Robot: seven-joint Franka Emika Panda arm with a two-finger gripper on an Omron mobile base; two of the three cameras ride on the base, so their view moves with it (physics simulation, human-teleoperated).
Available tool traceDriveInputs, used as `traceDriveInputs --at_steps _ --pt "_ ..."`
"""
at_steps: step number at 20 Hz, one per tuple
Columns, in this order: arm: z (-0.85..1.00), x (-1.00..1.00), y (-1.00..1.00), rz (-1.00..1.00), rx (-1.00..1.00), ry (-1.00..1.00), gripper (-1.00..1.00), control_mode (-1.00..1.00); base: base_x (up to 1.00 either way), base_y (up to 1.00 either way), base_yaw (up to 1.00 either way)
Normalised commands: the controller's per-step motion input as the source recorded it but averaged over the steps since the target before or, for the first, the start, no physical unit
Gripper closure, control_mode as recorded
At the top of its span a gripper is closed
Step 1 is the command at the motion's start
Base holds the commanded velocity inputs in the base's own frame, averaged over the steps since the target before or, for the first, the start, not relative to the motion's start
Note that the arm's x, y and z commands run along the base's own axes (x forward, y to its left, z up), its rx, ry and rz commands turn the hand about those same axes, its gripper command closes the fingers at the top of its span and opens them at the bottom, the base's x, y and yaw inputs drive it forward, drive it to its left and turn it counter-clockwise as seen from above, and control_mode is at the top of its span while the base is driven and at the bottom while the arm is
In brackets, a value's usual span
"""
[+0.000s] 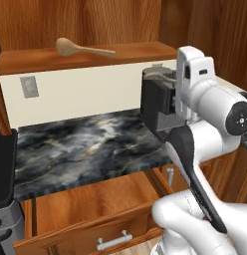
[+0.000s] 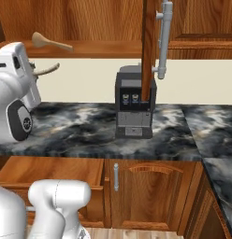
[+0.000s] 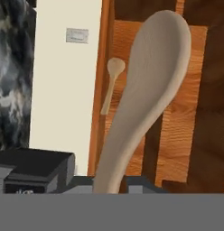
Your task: Organize the utensils by type. Pick up the wooden spoons from the counter and place them in the open cabinet. Then pick up the metallic utensils from the counter and place them in the open drawer.
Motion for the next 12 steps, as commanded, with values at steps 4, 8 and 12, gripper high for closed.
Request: traceDriveInputs --at_steps 4,8,12 --pt "0.45 0.38 -0.11 0.06 0.30 0.15 1.00 -1.00 0.00 0.00 0.00" --pt "0.15 0.41 -0.08 0.04 0.28 0.24 1.00 -1.00 0.00 0.00 0.00" --pt "0.08 0.45 -0.01 0.02 0.14 0.21 1.00 -1.00 0.00 0.00 0.00"
